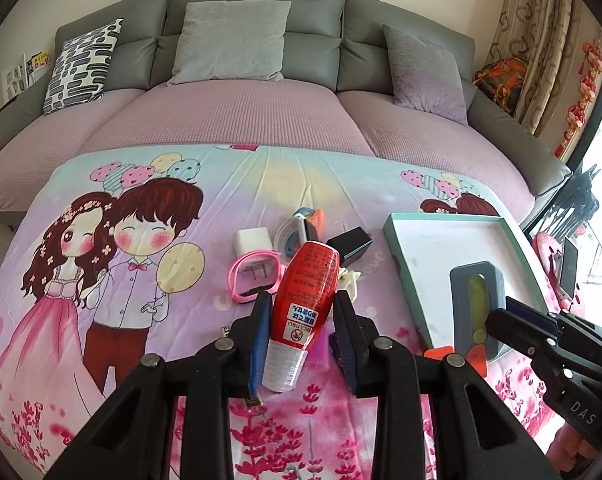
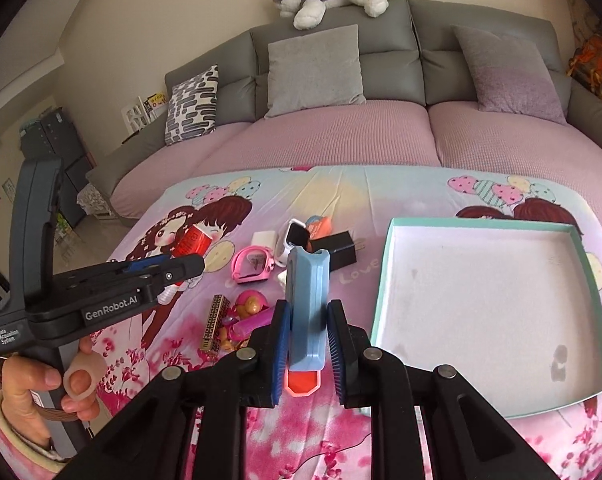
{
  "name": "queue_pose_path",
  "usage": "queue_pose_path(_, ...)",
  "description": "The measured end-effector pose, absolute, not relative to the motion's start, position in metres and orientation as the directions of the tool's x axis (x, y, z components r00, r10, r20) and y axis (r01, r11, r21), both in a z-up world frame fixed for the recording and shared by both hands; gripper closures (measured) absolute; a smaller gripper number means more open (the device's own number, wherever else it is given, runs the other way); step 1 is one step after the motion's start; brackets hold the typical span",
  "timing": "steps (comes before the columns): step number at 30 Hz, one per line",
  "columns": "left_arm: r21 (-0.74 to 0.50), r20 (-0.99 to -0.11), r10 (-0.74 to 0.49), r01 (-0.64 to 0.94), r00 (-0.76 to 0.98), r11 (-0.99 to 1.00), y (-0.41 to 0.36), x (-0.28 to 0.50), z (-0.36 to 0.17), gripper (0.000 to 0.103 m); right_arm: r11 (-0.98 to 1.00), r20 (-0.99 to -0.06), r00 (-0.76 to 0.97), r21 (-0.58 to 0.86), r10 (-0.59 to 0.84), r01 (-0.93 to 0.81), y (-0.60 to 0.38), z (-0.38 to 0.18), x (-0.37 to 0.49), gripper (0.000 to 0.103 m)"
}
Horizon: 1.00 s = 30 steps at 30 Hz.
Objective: Organize rigid objects
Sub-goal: 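Carry the glue bottle and block into the teal tray while both tools open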
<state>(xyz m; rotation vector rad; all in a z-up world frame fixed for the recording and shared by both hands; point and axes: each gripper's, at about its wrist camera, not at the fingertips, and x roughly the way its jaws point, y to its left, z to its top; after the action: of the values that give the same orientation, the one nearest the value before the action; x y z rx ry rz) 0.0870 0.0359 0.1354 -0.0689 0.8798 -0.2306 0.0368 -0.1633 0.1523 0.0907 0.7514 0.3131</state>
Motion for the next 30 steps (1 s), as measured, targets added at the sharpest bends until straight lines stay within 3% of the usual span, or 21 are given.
queue_pose_path(11, -0.16, -0.733, -0.31, 0.29, 0.606, 0.944, -0.046, 0.113, 0.16, 0.07, 0.996, -0.653, 0.752, 0.044, 0.09, -0.081, -0.252, 0.178, 0.065, 0.083)
queue_pose_path(20, -0.127, -0.779, -0.316, 0.358, 0.541, 0.925, -0.127, 0.145, 0.127, 0.07, 0.999, -0.702, 0.711, -0.035, -0.042, 0.024, -0.316, 0.158, 0.098, 0.083)
queue_pose_path(30, -0.112, -0.831, -0.292, 0.373, 0.473, 0.921, -0.18, 0.17, 0.084, 0.07, 0.997, -0.775, 0.627, -0.058, -0.078, 0.052, -0.345, 0.109, 0.123, 0.083)
